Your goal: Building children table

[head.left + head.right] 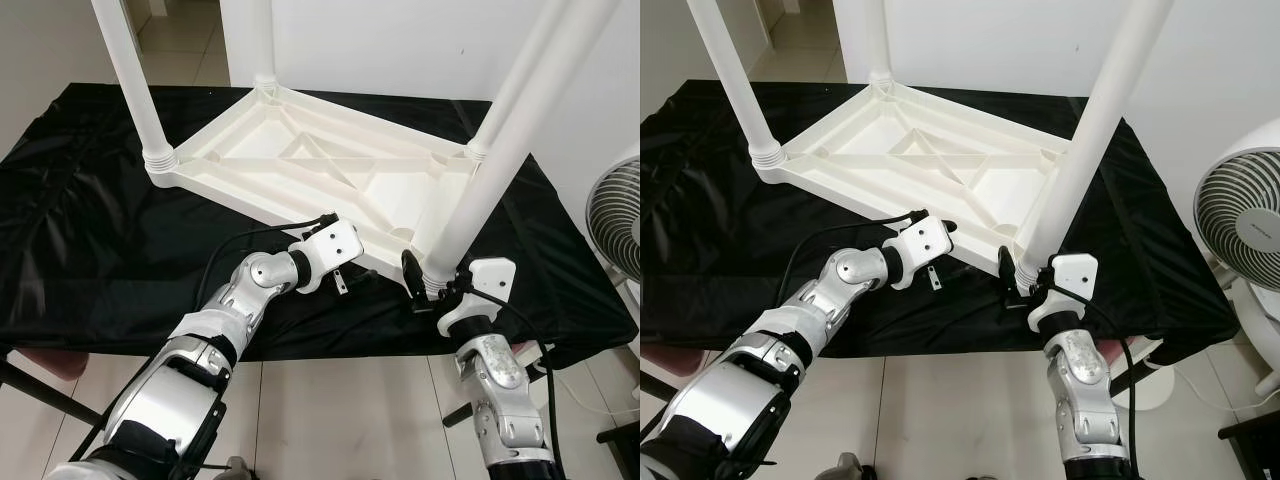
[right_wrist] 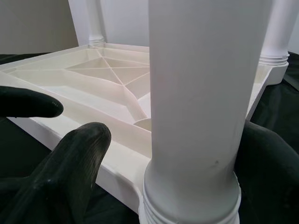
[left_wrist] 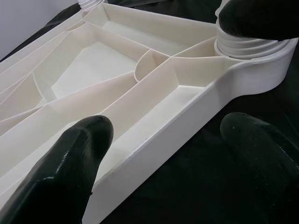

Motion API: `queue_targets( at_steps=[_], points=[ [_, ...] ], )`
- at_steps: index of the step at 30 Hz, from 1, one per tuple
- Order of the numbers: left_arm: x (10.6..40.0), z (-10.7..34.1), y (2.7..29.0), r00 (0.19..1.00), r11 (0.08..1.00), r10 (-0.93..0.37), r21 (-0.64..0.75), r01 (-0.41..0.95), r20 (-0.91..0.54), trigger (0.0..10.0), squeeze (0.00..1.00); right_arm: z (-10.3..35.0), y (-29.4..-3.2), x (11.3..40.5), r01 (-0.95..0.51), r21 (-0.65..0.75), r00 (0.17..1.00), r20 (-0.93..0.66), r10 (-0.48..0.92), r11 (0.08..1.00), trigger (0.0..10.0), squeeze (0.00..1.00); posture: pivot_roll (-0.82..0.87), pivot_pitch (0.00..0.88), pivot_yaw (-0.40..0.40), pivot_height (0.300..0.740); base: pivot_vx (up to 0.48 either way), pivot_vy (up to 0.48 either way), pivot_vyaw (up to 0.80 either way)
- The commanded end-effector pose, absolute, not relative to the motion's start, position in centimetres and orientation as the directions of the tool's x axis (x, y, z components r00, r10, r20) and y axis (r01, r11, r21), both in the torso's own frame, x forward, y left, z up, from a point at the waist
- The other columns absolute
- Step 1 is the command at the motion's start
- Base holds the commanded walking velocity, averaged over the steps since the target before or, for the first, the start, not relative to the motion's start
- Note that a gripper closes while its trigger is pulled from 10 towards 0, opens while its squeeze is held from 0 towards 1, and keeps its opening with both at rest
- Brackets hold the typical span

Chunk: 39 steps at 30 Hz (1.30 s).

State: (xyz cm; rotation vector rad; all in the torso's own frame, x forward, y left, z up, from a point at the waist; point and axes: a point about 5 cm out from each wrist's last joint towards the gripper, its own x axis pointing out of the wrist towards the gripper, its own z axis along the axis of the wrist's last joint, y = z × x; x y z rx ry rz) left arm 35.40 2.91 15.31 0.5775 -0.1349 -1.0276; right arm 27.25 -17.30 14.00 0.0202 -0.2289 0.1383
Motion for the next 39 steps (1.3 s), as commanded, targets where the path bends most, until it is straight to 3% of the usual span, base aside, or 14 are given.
queue_targets(
  at_steps=[1, 25, 39],
  points=[
    [35.3, 15.3, 2.6, 0.508, 0.356, -0.844, 0.527, 0.771, -0.173, 10.0, 0.00, 13.8, -17.3, 27.1, -0.136, 0.002, 0.968, 0.212, 0.133, 0.991, 10.0, 0.00, 0.03, 0.104, 0.004, 0.740, 0.000, 0.000, 0.00],
    [36.4, 15.2, 1.2, 0.502, 0.311, -0.810, 0.501, 0.807, -0.304, 10.0, 0.00, 13.6, -16.5, 26.1, -0.133, 0.029, 0.973, 0.196, 0.125, 0.991, 10.0, 0.00, 0.02, 0.137, 0.004, 0.740, 0.000, 0.000, 0.00],
    [38.0, 15.4, 2.5, 0.639, 0.443, -0.658, 0.480, 0.757, -0.399, 10.0, 0.00, 13.9, -16.1, 26.1, -0.139, 0.038, 0.970, 0.204, 0.129, 0.990, 10.0, 0.00, 0.03, 0.151, 0.015, 0.740, 0.000, 0.000, 0.00]
  ],
)
